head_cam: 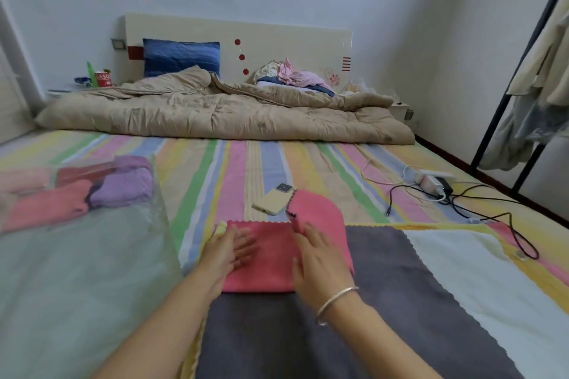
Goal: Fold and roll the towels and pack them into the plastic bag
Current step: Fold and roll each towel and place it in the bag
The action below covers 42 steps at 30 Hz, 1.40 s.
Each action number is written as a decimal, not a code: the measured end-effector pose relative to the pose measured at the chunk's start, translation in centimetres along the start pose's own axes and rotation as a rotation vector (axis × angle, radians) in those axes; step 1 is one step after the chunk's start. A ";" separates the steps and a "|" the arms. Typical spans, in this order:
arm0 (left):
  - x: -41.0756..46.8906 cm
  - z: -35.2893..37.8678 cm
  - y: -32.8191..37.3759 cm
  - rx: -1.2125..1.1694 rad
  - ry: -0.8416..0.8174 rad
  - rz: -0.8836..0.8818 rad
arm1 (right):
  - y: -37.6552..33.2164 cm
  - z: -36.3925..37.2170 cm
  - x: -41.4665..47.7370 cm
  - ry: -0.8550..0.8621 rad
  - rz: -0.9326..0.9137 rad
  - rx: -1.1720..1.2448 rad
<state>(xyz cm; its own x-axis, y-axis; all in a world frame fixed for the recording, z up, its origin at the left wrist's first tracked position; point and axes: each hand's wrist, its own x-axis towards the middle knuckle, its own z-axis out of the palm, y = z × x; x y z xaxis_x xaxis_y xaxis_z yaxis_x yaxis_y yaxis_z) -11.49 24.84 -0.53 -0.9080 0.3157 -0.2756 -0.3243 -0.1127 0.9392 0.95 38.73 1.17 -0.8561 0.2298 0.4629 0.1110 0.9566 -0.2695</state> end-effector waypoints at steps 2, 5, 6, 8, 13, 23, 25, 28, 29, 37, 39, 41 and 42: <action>0.4 -1.3 0.7 -0.143 -0.049 -0.173 | -2.7 1.8 -0.6 -0.130 -0.163 -0.080; 0.8 -2.5 1.0 -0.090 -0.117 -0.254 | -4.7 3.7 -1.8 -0.294 -0.251 -0.127; 0.8 -2.5 1.0 -0.043 -0.125 -0.234 | -4.7 4.2 -2.0 -0.308 -0.261 -0.141; 0.7 -2.2 1.0 0.040 -0.096 -0.121 | -4.4 4.6 -2.0 -0.309 -0.268 -0.145; 1.4 -1.3 0.3 0.395 -0.100 0.246 | -3.4 4.4 -1.9 -0.286 -0.333 -0.071; 1.9 -4.0 -0.4 0.760 -0.074 0.411 | 2.3 1.9 0.9 0.246 -0.004 0.282; 2.3 -4.8 -0.9 0.777 -0.071 0.399 | 3.0 2.1 1.3 0.153 -0.002 0.150; 2.7 -5.4 -1.4 0.726 -0.079 0.381 | 3.5 2.9 1.4 -0.198 0.090 0.004; 2.9 -5.4 -1.5 0.716 -0.081 0.381 | 3.7 3.3 1.3 -0.289 0.116 -0.047; 2.6 -5.1 -1.2 0.798 -0.086 0.406 | 4.1 3.4 1.3 -0.437 0.308 -0.085; 1.8 -4.4 -0.5 0.995 0.000 0.451 | 4.4 2.9 1.7 -0.289 0.352 0.143; 0.9 -3.5 0.0 1.214 0.138 0.567 | 4.6 1.8 1.8 -0.178 0.470 0.439; 0.5 -2.8 0.3 1.267 0.173 0.643 | 4.9 1.3 1.6 -0.173 0.524 0.561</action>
<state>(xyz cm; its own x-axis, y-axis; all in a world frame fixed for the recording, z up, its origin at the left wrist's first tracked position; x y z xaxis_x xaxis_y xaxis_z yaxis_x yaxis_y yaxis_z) -12.76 22.33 -1.00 -0.8537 0.4064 0.3257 0.5165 0.7412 0.4287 -0.57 43.52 -0.50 -0.8340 0.5509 0.0320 0.2901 0.4870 -0.8238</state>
